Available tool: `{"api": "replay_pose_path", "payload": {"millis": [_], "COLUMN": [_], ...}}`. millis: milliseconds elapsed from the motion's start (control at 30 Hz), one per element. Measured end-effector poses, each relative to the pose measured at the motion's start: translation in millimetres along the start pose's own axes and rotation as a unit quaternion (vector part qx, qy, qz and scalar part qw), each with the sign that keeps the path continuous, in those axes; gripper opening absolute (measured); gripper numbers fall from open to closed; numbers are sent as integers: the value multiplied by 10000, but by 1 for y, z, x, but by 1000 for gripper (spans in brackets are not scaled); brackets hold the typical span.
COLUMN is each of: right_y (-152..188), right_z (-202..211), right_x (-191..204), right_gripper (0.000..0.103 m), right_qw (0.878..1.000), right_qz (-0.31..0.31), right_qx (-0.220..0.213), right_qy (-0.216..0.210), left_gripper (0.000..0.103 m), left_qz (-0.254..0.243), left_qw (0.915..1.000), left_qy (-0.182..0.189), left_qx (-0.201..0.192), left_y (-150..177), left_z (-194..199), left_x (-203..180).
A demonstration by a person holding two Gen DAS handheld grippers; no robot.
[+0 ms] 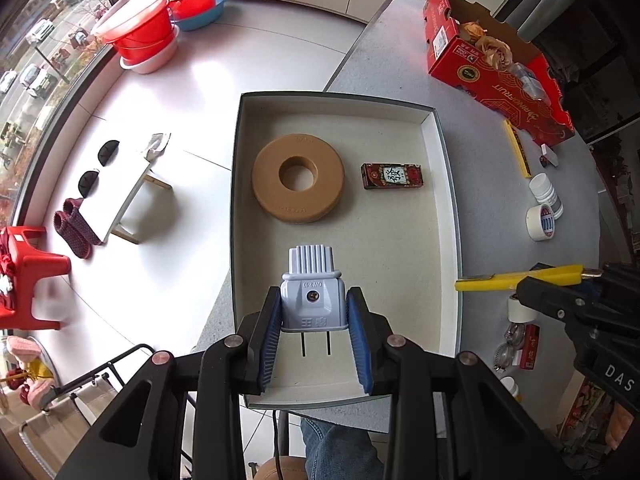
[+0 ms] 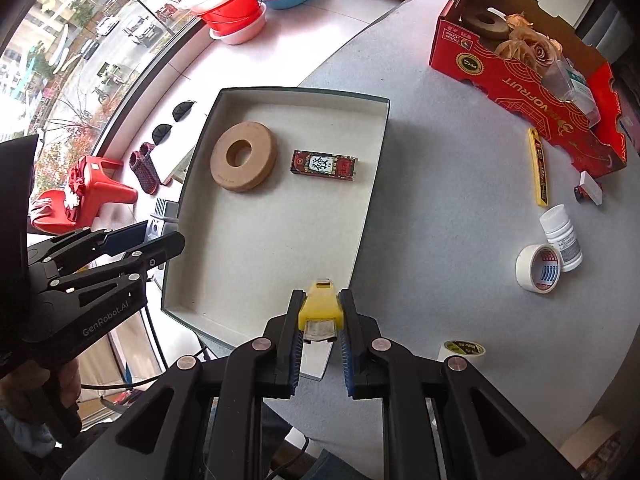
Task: Organize rigid objects
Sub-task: 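Carry the plug with the left tool while the right tool carries the knife over the tray, then open the right tool dropping the knife in the tray while the left tool releases the plug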
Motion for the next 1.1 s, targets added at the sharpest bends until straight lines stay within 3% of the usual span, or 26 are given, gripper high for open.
{"api": "replay_pose_path", "payload": {"millis": [500, 833, 1100], "right_y": [-21, -21, -31], "right_z": [-39, -65, -72], "right_x": [30, 32, 35], "right_gripper": [17, 17, 17], "right_qw": [9987, 9972, 9976], "right_qz": [-97, -81, -78], "right_qx": [373, 693, 656], "right_qy": [-335, -254, -187], "left_gripper": [35, 35, 35], "left_qz": [173, 157, 36], "left_qw": [9995, 9987, 9982], "left_qy": [-234, -293, -357], "left_qx": [103, 380, 489], "left_y": [-11, -3, -2], "left_z": [-30, -59, -74], "left_x": [14, 13, 7]}}
Point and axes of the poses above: each gripper's, at about its wrist camera, not at the fingertips, and z roughly against the way its jaws point, x to its left, y to its underside, the point moved 10 cm from there along -z, roughly the way its jaws point, and after that the axes turned 1 degree about -x, right-handed, at the moved point
